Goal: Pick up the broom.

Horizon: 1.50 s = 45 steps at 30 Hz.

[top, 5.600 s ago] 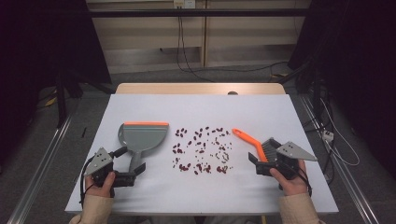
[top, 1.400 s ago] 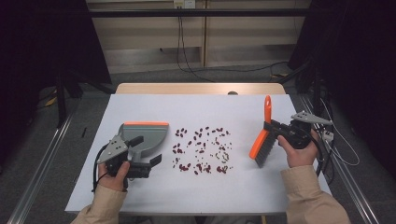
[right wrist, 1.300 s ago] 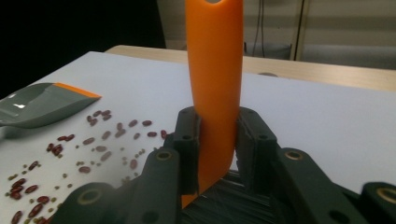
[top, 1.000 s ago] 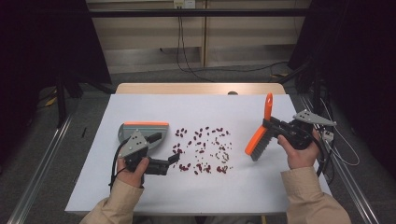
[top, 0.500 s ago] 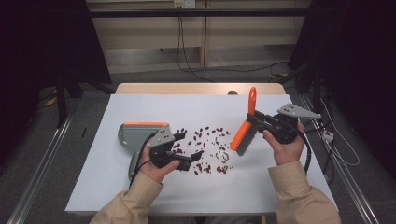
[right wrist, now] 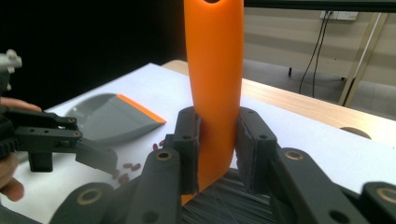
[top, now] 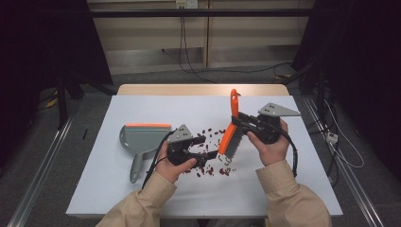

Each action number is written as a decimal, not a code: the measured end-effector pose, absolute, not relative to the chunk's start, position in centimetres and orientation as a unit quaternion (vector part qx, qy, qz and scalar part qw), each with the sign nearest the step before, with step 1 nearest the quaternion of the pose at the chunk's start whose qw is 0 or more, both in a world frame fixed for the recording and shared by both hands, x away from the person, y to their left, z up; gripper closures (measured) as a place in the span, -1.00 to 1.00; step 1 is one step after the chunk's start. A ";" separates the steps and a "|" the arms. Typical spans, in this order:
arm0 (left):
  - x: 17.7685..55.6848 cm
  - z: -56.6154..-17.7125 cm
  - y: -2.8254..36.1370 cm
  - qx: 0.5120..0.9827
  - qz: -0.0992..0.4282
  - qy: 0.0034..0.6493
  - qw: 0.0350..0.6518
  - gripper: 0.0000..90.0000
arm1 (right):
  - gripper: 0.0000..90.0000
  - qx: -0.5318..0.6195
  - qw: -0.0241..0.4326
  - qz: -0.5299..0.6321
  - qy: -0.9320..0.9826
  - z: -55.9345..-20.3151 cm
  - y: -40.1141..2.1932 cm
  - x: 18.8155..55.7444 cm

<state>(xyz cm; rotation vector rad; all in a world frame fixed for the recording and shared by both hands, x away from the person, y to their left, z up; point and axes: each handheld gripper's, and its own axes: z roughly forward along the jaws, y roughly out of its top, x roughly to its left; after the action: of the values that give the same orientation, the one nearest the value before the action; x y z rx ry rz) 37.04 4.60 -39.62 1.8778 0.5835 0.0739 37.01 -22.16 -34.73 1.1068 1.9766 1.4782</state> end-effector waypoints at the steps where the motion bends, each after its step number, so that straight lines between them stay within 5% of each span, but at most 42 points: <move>1: 37.2 -39.6 4.4 0.797 0.032 0.248 0.550 -0.17 | 0.59 0.398 0.214 0.534 0.715 -34.7 -21.9 37.1; 5: 37.7 -40.0 3.5 0.806 0.032 0.256 0.532 -0.08 | 0.60 0.385 0.210 0.534 0.722 -34.6 -20.7 37.4; 9: 37.9 -40.4 3.1 0.812 0.038 0.267 0.518 0.53 | 0.59 0.367 0.208 0.534 0.732 -34.1 -19.1 37.4; 10: 37.9 -40.4 3.1 0.812 0.038 0.267 0.518 0.55 | 0.59 0.367 0.208 0.534 0.732 -34.1 -19.1 37.4; 21: 37.5 -40.2 4.4 0.790 0.079 0.319 0.517 0.58 | 0.55 0.362 0.222 0.534 0.731 -33.8 -16.6 37.9; 24: 37.7 -40.1 5.0 0.779 0.090 0.331 0.525 0.58 | 0.07 0.365 0.242 0.518 0.735 -34.0 -16.1 38.0; 30: 38.0 -40.1 5.7 0.768 0.102 0.344 0.530 0.58 | -0.22 0.388 0.241 0.512 0.728 -34.3 -16.2 37.9; 45: 38.1 -40.3 6.1 0.756 0.127 0.360 0.532 0.58 | -0.31 0.420 0.206 0.513 0.720 -35.5 -14.7 37.9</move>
<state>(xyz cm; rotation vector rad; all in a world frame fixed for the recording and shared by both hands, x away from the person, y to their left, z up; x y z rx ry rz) 38.14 6.14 -40.30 1.8026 0.8579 0.3027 37.90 -14.74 -35.49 1.1706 2.0054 1.4299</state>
